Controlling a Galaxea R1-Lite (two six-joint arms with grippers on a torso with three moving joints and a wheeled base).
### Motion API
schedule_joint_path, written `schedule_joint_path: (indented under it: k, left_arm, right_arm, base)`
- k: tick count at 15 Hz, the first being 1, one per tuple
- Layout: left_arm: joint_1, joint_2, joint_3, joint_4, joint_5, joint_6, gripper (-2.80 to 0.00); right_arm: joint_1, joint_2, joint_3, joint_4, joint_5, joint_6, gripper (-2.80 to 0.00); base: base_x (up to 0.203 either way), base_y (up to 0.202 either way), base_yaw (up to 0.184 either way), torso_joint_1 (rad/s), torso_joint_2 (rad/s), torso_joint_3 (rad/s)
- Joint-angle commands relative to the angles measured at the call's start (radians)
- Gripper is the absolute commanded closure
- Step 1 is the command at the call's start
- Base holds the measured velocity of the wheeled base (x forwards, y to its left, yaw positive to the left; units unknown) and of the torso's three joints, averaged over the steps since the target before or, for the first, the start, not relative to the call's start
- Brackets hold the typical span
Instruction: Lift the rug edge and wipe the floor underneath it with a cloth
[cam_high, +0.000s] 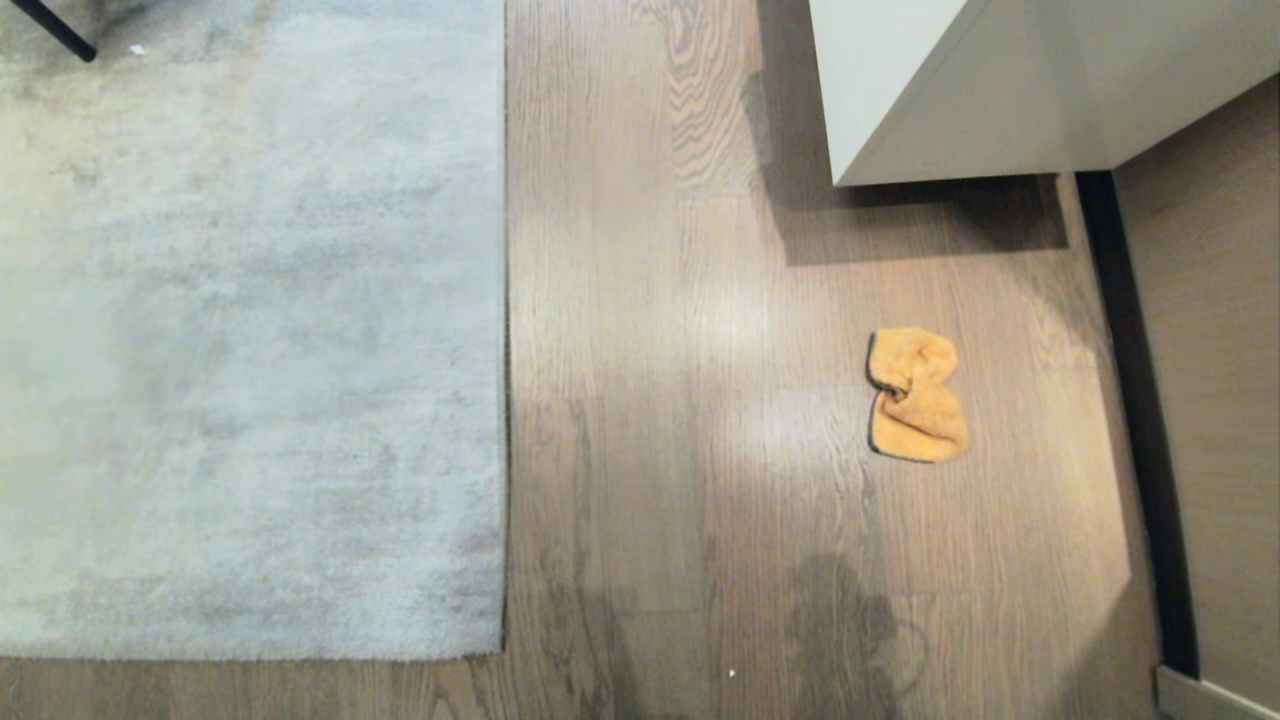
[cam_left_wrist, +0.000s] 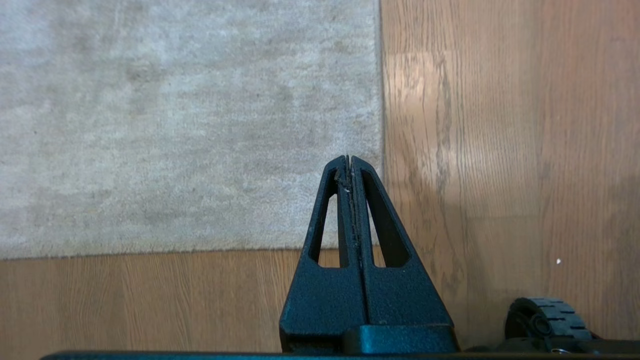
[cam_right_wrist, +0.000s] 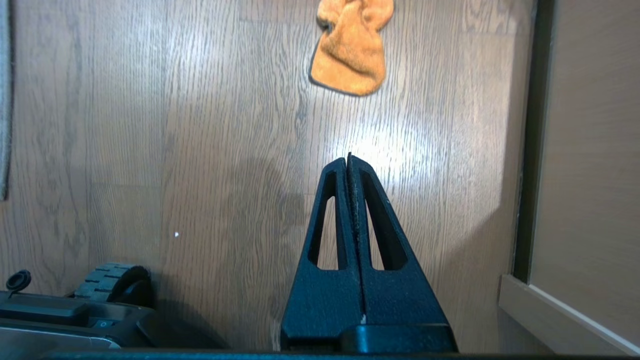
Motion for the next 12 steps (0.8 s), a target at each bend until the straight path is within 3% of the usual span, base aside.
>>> schedule_joint_path:
  k: [1,12]
  left_arm:
    - [0.0,0.0,0.0,-0.001,0.001,0.0,0.0]
    - [0.0,0.0,0.0,0.0,0.001,0.0,0.0]
  right_arm:
    - [0.0,0.001,0.0,0.0,0.001,-0.001,0.0]
    - [0.001,0.001,0.0,0.0,0.001,-0.001,0.0]
  base:
    - [0.0,0.0,0.0,0.004,0.0,0.207]
    - [0.0,0.0,0.0,0.002,0.0,0.201]
